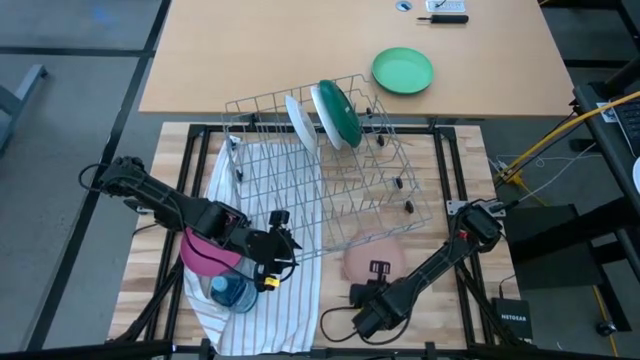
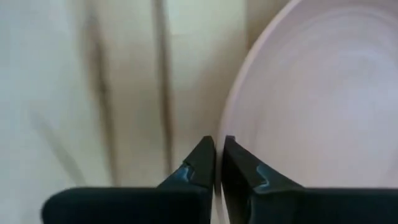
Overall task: Sort dishes
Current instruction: Put the light orange plate into the dish rack
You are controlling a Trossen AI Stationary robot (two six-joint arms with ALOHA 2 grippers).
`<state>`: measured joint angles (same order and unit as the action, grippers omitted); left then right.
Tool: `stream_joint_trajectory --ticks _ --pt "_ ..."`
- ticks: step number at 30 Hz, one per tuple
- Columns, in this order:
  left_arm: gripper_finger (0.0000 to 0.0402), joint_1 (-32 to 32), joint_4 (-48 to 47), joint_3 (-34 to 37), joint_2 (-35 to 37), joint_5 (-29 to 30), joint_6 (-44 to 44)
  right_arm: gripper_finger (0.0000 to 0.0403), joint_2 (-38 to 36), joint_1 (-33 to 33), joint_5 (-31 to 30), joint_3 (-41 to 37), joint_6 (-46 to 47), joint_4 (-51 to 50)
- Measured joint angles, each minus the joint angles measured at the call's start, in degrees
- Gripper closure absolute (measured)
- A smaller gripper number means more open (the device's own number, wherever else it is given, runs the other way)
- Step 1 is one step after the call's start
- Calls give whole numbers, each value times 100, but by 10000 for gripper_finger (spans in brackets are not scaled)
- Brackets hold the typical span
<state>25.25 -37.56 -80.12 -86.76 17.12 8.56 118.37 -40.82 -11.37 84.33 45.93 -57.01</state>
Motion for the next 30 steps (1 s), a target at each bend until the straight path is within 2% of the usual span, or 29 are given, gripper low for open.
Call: stream_joint_trajectory --ticks 9,18,24,30 --pt "231 1 353 0 2 -15 0 394 -2 -7 706 825 -741 -183" --pt "231 84 456 -2 -247 -659 -79 389 -4 -7 815 1870 -1351 -924" --pt "231 273 683 -2 -737 -675 -783 388 -13 -3 643 2504 -1655 -1379" --pt "231 331 1445 -2 -1096 -642 -1755 390 -20 -2 589 2953 -1801 -1476"
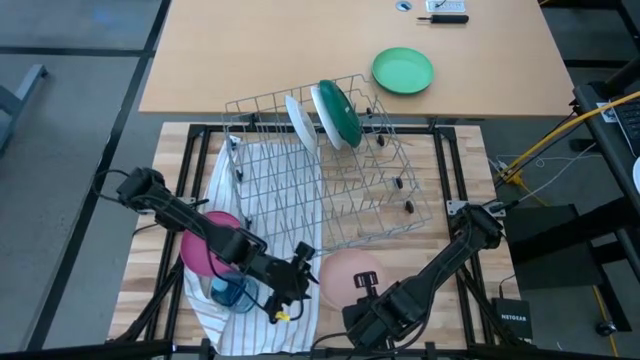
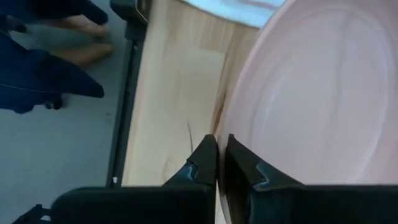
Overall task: Sort dishes
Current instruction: Put the light orange plate into the dish rack
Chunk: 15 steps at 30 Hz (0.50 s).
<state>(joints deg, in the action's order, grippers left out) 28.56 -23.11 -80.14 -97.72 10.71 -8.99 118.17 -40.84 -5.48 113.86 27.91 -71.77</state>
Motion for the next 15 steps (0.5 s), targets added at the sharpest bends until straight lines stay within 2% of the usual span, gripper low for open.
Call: stream_joint_trajectory --ticks 6,15 --pt "231 -4 341 0 -113 19 -495 387 -2 2 -14 264 -131 -39" --pt "231 -4 321 0 -120 -69 -463 389 -2 81 -285 512 -441 -58"
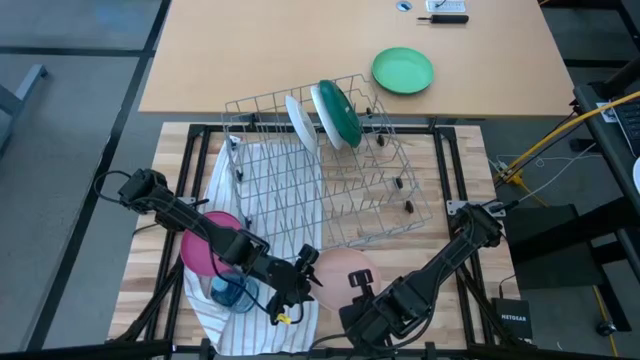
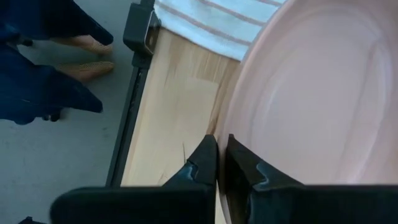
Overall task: Sort dishes
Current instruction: Put the light orange plate into the dish rack
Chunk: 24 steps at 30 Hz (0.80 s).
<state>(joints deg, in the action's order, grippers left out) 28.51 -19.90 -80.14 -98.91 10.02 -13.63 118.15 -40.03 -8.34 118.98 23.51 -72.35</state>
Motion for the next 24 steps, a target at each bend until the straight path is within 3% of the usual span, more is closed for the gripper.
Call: stream_joint_trajectory --ticks 11,24 --pt "231 2 -61 0 0 -406 15 388 -2 137 -112 7 -290 23" --pt "231 -15 -55 0 -10 -413 -24 387 -2 153 -111 4 -319 80"
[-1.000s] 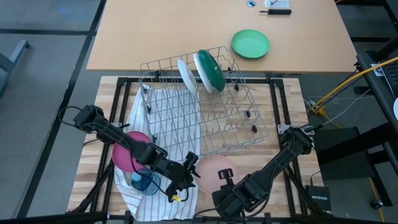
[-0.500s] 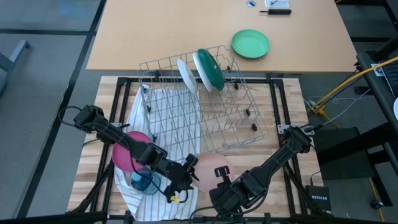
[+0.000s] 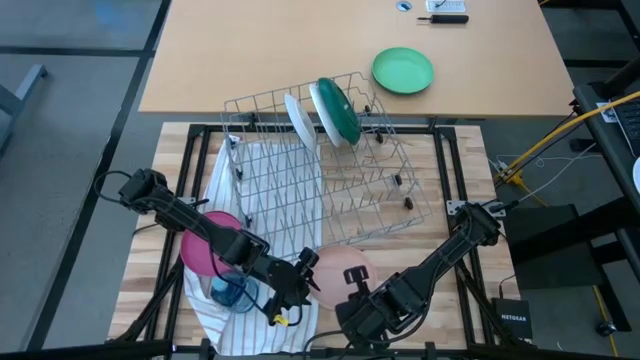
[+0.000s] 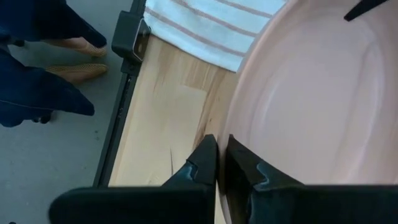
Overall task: Sort dishes
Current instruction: Put the light orange plate into the dish rack
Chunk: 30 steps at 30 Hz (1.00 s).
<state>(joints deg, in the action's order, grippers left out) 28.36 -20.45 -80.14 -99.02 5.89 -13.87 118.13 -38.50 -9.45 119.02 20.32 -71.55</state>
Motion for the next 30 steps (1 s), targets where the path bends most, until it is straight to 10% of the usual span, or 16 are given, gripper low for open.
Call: stream_joint_trajectory --ticks 14,25,30 --pt "236 15 270 0 -541 -67 -308 386 0 2 289 -9 -7 126" --pt "385 16 354 0 -541 -41 -741 386 0 -6 598 -9 24 135" --pt "382 19 374 0 -541 -67 -694 377 0 2 860 -7 80 106"
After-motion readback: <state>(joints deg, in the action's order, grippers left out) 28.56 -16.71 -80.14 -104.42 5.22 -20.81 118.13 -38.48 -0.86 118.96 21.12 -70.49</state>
